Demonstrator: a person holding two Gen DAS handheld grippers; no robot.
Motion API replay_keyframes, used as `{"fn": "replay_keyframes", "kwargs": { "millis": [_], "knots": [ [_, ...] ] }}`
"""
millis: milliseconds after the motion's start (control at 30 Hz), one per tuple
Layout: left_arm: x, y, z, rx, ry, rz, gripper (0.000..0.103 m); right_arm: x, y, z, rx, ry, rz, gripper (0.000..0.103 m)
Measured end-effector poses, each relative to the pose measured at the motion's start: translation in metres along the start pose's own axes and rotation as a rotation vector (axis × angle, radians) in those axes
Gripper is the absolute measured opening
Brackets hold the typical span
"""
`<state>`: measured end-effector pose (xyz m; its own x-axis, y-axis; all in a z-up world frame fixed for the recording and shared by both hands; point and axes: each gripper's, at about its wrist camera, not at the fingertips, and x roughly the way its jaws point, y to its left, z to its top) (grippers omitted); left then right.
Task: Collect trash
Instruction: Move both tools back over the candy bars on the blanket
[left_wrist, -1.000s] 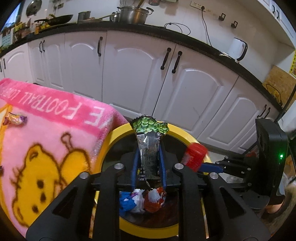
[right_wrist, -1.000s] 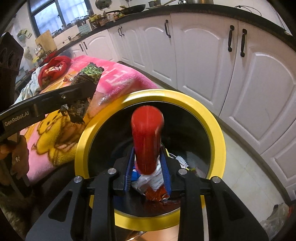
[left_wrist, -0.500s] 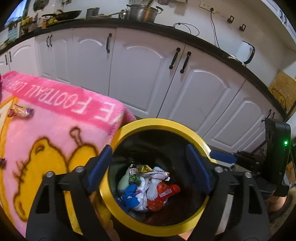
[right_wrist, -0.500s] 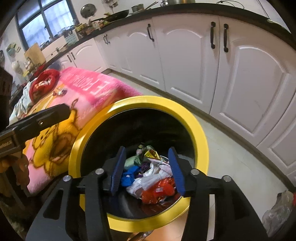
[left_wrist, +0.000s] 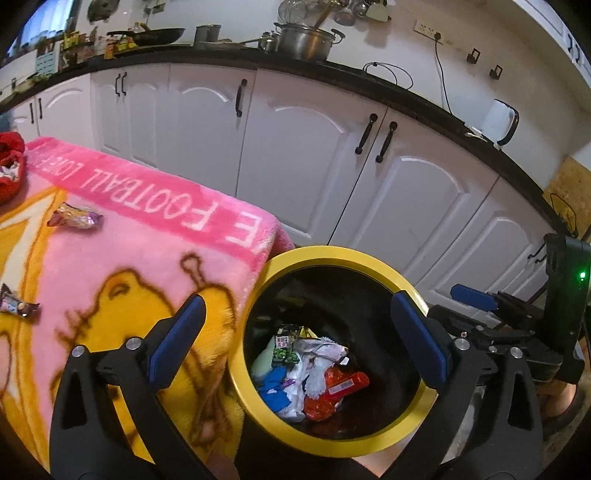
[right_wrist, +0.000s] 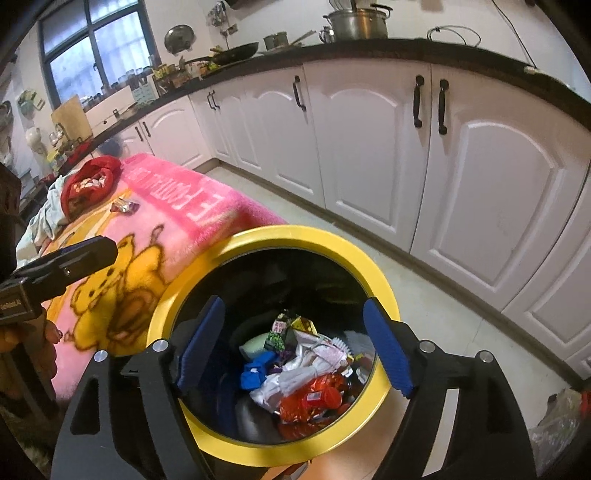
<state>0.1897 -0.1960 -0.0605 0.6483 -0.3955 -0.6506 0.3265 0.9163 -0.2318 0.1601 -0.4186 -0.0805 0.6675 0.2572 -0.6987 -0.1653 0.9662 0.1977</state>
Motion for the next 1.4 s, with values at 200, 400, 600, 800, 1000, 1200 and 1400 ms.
{"fn": "replay_keyframes", "kwargs": {
  "millis": [200, 400, 600, 800, 1000, 1200, 1400],
  "knots": [
    [-0.015, 0.007, -0.002, -0.008, -0.031, 0.021, 0.092, -0.009, 0.013, 0.006, -0.033, -0.032, 0.004, 0.079],
    [-0.032, 0.016, -0.003, -0.009, -0.07, 0.048, 0.092, -0.016, 0.026, 0.011, -0.059, -0.052, 0.014, 0.08],
    [-0.047, 0.028, -0.005, -0.023, -0.098, 0.072, 0.092, -0.023, 0.044, 0.017, -0.094, -0.071, 0.027, 0.08],
    [-0.059, 0.045, -0.007, -0.05, -0.118, 0.098, 0.092, -0.027, 0.062, 0.024, -0.129, -0.088, 0.042, 0.08],
    [-0.073, 0.063, -0.009, -0.085, -0.142, 0.125, 0.092, -0.029, 0.081, 0.033, -0.161, -0.1, 0.061, 0.08],
    [-0.086, 0.081, -0.011, -0.113, -0.166, 0.146, 0.092, -0.029, 0.097, 0.039, -0.193, -0.106, 0.081, 0.08],
    [-0.096, 0.103, -0.014, -0.155, -0.178, 0.174, 0.092, -0.024, 0.116, 0.043, -0.232, -0.095, 0.1, 0.08]
  ]
}}
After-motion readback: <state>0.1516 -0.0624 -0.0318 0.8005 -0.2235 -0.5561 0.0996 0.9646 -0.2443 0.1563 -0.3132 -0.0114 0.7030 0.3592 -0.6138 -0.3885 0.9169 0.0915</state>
